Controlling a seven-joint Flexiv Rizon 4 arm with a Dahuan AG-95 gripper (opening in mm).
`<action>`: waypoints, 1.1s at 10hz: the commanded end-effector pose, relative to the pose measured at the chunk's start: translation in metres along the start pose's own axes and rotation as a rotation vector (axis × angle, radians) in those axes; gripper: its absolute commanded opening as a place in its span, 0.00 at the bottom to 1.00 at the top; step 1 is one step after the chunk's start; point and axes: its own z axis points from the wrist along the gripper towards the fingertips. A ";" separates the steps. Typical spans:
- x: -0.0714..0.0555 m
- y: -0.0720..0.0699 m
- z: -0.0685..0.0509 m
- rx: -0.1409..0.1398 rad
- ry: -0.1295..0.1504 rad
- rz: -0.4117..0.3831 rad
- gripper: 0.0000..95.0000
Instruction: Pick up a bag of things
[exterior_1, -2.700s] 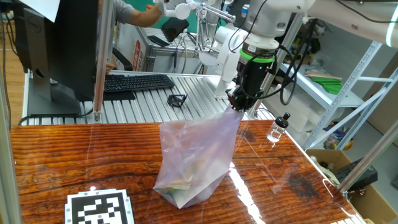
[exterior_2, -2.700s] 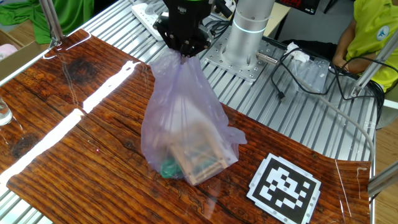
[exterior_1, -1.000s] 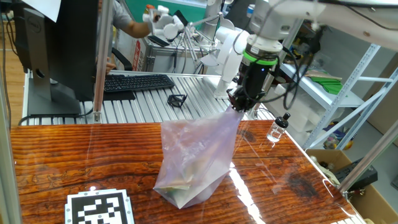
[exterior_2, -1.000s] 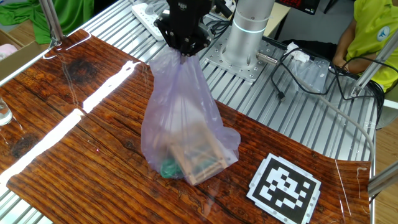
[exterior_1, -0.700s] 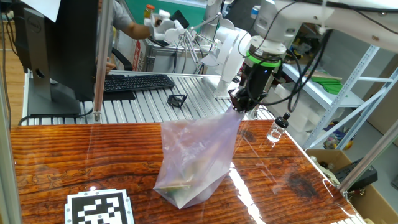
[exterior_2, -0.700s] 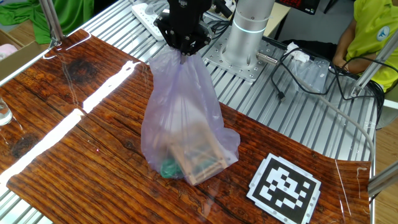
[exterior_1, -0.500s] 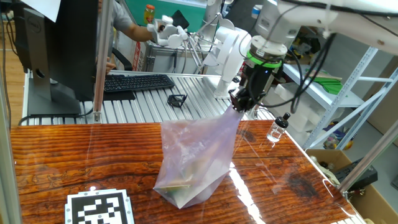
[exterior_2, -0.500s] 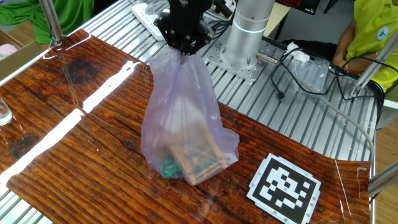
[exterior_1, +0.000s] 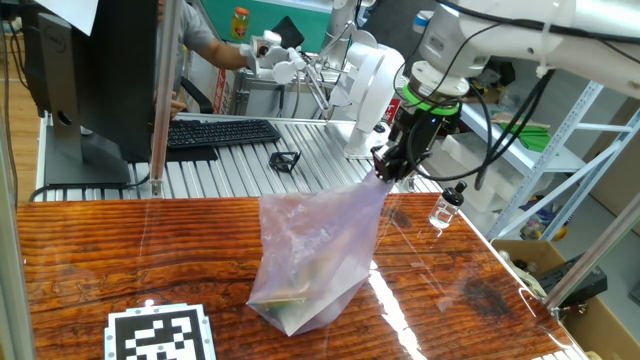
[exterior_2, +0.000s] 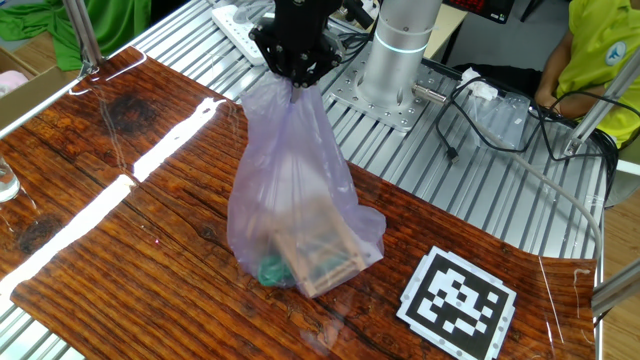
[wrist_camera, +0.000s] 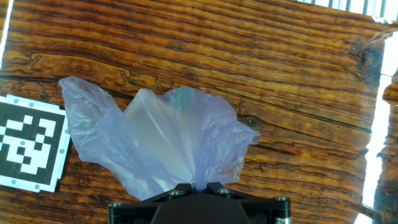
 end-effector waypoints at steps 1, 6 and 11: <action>-0.001 0.000 0.000 -0.008 -0.006 0.006 0.00; 0.001 -0.001 -0.008 -0.005 0.000 0.005 0.00; 0.004 -0.005 -0.029 0.000 0.010 0.004 0.00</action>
